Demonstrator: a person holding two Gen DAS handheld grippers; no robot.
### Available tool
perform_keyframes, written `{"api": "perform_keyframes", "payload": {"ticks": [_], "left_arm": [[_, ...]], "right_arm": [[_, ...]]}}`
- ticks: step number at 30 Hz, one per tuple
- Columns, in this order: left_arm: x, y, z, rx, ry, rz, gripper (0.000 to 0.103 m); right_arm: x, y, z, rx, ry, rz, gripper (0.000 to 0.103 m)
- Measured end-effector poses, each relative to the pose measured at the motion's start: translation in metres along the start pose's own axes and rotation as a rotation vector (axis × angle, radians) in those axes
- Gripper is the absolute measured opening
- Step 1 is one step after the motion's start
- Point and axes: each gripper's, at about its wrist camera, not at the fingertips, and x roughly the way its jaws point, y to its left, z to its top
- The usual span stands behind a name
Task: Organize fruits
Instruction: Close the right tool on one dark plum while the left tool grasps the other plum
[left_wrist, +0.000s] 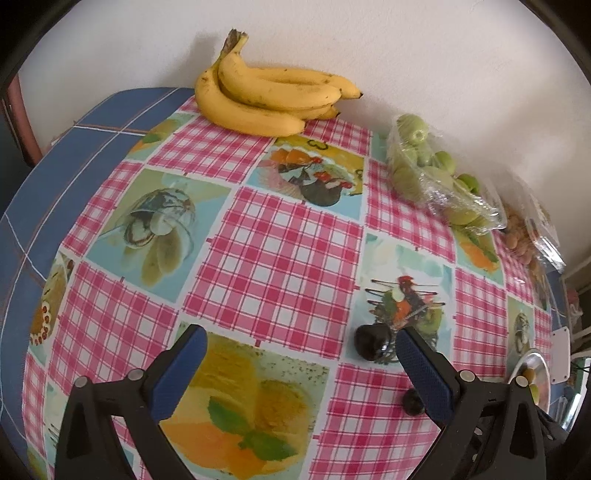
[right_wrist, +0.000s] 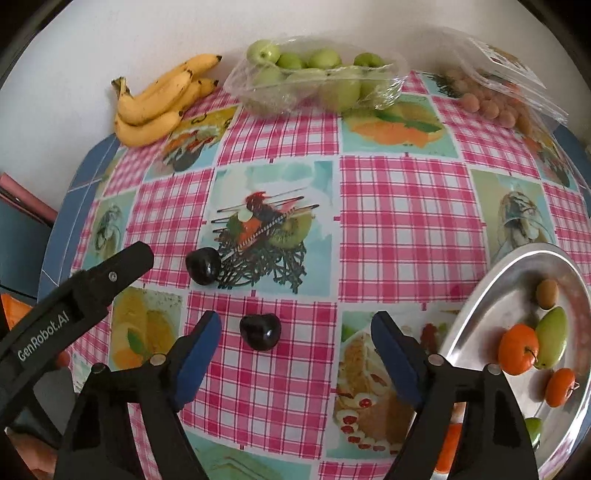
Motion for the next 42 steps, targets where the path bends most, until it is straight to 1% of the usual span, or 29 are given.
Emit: {"api": "perform_keyframes", "payload": {"ticks": [2, 4, 9, 12, 17, 19, 20, 22, 24, 25, 27, 31, 33, 37, 39, 41, 42], "left_arm": [[0.003, 0.001, 0.000, -0.002, 0.008, 0.004, 0.103], [0.005, 0.001, 0.000, -0.006, 0.013, -0.003, 0.103], [0.008, -0.005, 0.000, 0.013, 0.011, -0.006, 0.103], [0.007, -0.009, 0.000, 0.020, 0.008, -0.030, 0.103], [0.009, -0.012, 0.000, 0.021, 0.025, -0.055, 0.102], [0.009, -0.014, 0.000, 0.025, 0.025, -0.052, 0.101], [0.009, -0.014, 0.000, 0.028, 0.025, -0.051, 0.101], [0.008, -0.015, -0.001, 0.032, 0.025, -0.051, 0.098], [0.008, -0.016, -0.001, 0.033, 0.029, -0.054, 0.097], [0.008, -0.016, -0.001, 0.031, 0.030, -0.057, 0.096], [0.009, -0.017, -0.001, 0.032, 0.031, -0.057, 0.096], [0.010, -0.018, 0.000, 0.026, 0.029, -0.077, 0.094], [0.011, -0.020, 0.000, 0.029, 0.032, -0.088, 0.092], [0.015, -0.028, -0.001, 0.041, 0.037, -0.104, 0.083], [0.019, -0.032, -0.002, 0.048, 0.044, -0.118, 0.076], [0.024, -0.036, -0.003, 0.051, 0.052, -0.128, 0.066], [0.026, -0.038, -0.004, 0.054, 0.054, -0.129, 0.064]], "right_arm": [[0.004, 0.003, 0.000, -0.013, 0.004, -0.004, 0.083], [0.006, 0.005, 0.001, -0.018, 0.010, -0.005, 0.073], [0.013, 0.009, 0.000, -0.029, 0.030, 0.003, 0.072], [0.016, 0.011, -0.001, -0.029, 0.037, 0.017, 0.063], [0.022, 0.016, -0.003, -0.044, 0.053, 0.028, 0.059], [0.022, 0.018, -0.003, -0.047, 0.047, 0.028, 0.050], [0.022, 0.018, -0.003, -0.047, 0.048, 0.032, 0.049], [0.021, 0.018, -0.003, -0.045, 0.046, 0.033, 0.042], [0.021, 0.017, -0.004, -0.043, 0.045, 0.035, 0.040], [0.021, 0.016, -0.004, -0.039, 0.045, 0.040, 0.034], [0.021, 0.015, -0.003, -0.027, 0.046, 0.062, 0.028], [0.019, 0.013, -0.003, -0.013, 0.046, 0.071, 0.028], [0.016, 0.008, -0.003, 0.001, 0.040, 0.076, 0.028], [0.008, -0.004, 0.000, 0.034, 0.023, 0.079, 0.028], [0.006, -0.012, 0.002, 0.056, 0.018, 0.080, 0.028], [0.005, -0.020, 0.002, 0.079, 0.016, 0.085, 0.028], [0.005, -0.023, 0.003, 0.087, 0.015, 0.086, 0.028]]}}
